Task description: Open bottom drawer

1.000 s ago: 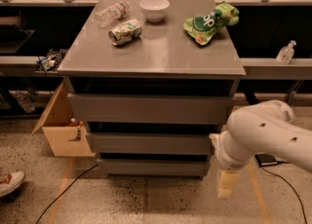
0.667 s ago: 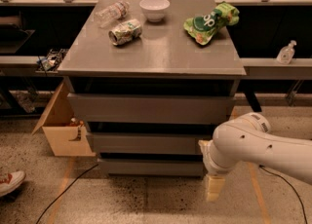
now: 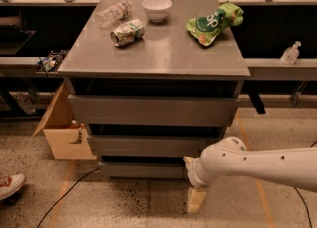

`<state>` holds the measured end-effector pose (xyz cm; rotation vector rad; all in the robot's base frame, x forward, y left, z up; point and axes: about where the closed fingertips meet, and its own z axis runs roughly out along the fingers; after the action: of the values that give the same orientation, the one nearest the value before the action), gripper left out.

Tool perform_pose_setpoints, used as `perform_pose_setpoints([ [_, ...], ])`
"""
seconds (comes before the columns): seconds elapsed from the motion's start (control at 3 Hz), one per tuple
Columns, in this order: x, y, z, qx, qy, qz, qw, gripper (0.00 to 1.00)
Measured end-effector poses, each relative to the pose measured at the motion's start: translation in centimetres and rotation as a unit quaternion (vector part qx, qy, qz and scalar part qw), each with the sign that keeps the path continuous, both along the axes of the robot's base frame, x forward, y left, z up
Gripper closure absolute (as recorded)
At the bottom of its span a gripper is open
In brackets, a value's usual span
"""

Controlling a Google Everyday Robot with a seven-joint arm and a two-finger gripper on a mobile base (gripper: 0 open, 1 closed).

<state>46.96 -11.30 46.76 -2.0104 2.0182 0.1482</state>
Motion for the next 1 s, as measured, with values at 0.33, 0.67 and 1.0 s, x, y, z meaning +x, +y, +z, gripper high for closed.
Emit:
perform_pose_setpoints([
  [0.33, 0.0, 0.0, 0.0, 0.0, 0.0, 0.0, 1.0, 0.0],
  [0.67, 1.9, 0.0, -2.8, 0.021, 0.013, 0.012, 0.9996, 0.0],
  [1.0, 4.5, -0.4, -7.0, 0.039, 0.012, 0.02, 0.999, 0.0],
])
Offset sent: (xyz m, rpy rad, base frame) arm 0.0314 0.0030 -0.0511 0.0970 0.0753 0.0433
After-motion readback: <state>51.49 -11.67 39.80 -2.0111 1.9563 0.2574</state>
